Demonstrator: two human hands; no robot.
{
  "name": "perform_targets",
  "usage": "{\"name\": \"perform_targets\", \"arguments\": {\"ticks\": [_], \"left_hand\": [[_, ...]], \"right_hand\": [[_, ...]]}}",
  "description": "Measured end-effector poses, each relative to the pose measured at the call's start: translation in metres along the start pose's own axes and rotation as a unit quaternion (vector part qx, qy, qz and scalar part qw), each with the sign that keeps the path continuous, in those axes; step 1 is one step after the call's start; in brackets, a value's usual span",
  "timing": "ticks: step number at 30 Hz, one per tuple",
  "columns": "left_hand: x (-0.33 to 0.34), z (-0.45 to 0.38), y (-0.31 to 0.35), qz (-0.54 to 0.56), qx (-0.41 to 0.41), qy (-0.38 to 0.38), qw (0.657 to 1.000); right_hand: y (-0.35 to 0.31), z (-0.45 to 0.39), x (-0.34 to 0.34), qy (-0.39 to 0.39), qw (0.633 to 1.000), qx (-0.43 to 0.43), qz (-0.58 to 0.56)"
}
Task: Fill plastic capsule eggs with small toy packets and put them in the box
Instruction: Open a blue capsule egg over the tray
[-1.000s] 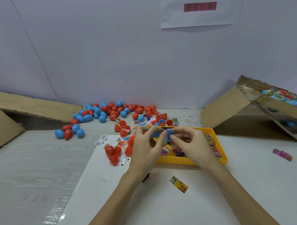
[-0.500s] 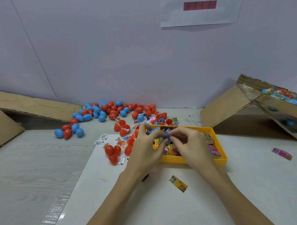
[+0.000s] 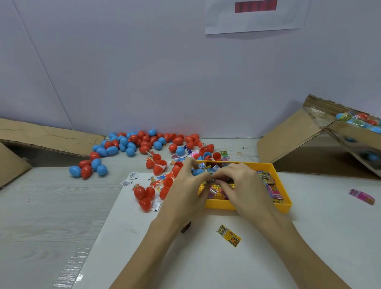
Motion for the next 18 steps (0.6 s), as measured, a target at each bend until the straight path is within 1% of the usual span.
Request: {"name": "perform_targets", "arguments": {"ticks": [3,6,8,10,12,13,18], "left_hand": [[-0.002,-0.001,-0.003,0.012,-0.028,0.009,0.999],[-0.006,-0.003,-0.004,0.038,-0.052,0.017,0.998],[-0.009,-0.005,-0.003,0.094,-0.087,0.033,0.991],[-0.009,-0.007,-0.001,0.165,-0.136,0.040,0.976],[-0.006,-0.006,0.000,0.217,-0.186,0.028,0.958],[-0.005,-0.005,0.001,0.224,-0.199,0.023,0.954],[-0.003,-0.003,0.004,0.205,-0.192,0.010,0.960]], "right_hand": [[0.006,-0.001,-0.006,0.034,0.998,0.040,-0.020],[0.024,0.000,-0.015,0.090,0.982,0.144,-0.077],[0.035,0.001,-0.017,0.109,0.965,0.207,-0.121],[0.041,0.001,-0.018,0.116,0.952,0.242,-0.146],[0.045,0.002,-0.017,0.119,0.946,0.256,-0.157],[0.046,0.002,-0.016,0.119,0.946,0.257,-0.160],[0.042,0.003,-0.010,0.110,0.948,0.245,-0.171]]}}
Point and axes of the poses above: each hand's wrist, its own z-axis away from the middle knuckle, its own x-axis out of the palm, y = z × x, the point moved 6 cm from there along -z, towards the middle knuckle, and after that the axes turned 12 degrees about y, right-handed, at the moved point
